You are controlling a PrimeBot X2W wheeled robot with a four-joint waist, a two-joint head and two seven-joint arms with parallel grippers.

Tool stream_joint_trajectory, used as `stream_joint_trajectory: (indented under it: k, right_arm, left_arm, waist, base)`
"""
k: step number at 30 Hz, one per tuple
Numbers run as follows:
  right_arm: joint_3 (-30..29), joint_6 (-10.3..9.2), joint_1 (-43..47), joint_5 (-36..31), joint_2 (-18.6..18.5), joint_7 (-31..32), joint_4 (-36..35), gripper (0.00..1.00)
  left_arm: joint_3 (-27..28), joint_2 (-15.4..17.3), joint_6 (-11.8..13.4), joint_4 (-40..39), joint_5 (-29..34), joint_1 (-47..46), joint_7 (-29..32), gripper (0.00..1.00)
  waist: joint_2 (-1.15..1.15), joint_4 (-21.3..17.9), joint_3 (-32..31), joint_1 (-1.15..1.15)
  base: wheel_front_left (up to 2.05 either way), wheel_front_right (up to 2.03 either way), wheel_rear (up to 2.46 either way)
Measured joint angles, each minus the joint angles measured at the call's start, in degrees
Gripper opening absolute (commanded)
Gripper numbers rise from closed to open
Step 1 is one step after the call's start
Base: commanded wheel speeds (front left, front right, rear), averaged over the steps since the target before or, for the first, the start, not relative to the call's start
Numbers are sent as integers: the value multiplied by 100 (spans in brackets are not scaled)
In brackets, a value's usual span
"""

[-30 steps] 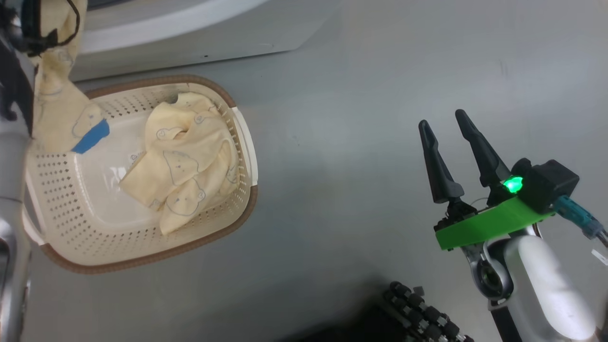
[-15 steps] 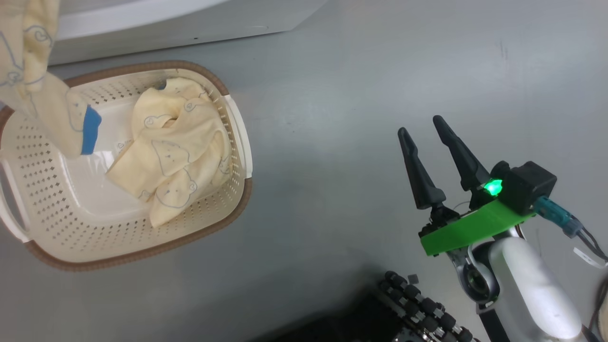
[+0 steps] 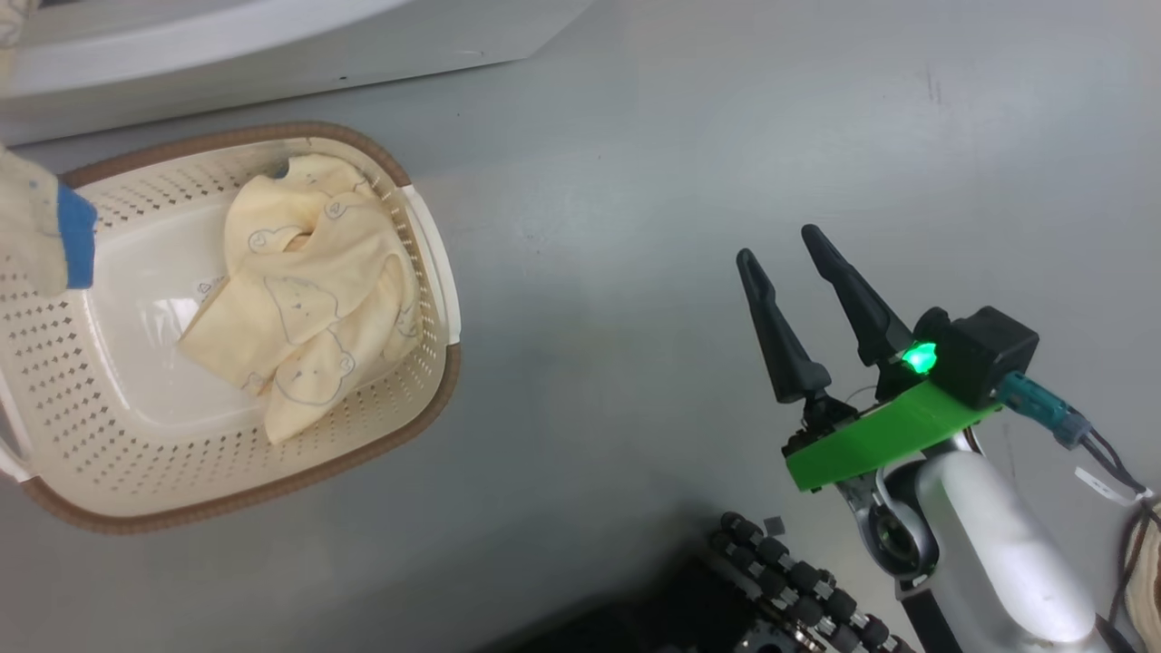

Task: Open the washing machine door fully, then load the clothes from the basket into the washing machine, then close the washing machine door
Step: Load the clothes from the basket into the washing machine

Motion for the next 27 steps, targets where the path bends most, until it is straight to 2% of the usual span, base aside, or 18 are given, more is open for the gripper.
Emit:
stream_joint_trajectory:
  k: [3, 4, 5, 10, 27]
  right_arm:
    - [10, 0, -2, 0, 3, 0, 31, 100]
    - [16, 0, -3, 0, 5, 0, 47, 100]
    - [19, 0, -3, 0, 7, 0, 65, 100]
    - [-5, 0, -6, -1, 9, 0, 114, 100]
    - [-212, 0, -116, -4, -32, 0, 140, 100]
  left_arm:
    - [29, 53, 0, 3, -58, -59, -23, 0]
    - [59, 58, 5, 90, -97, -57, -37, 44]
    - [73, 65, 8, 198, -126, -48, -38, 100]
    - [120, 53, 9, 503, -216, -19, -38, 100]
    - [127, -246, 33, 517, -474, 888, -40, 100]
  waist:
    - [0, -15, -12, 0]
    - [0, -17, -24, 0]
    - [0, -15, -42, 0]
    - [0, 69, -140, 0]
    - [0, 515, -804, 0]
  base:
    - [0, 0, 0]
    - [0, 0, 0]
    - [0, 0, 0]
    - [0, 0, 0]
    - [0, 0, 0]
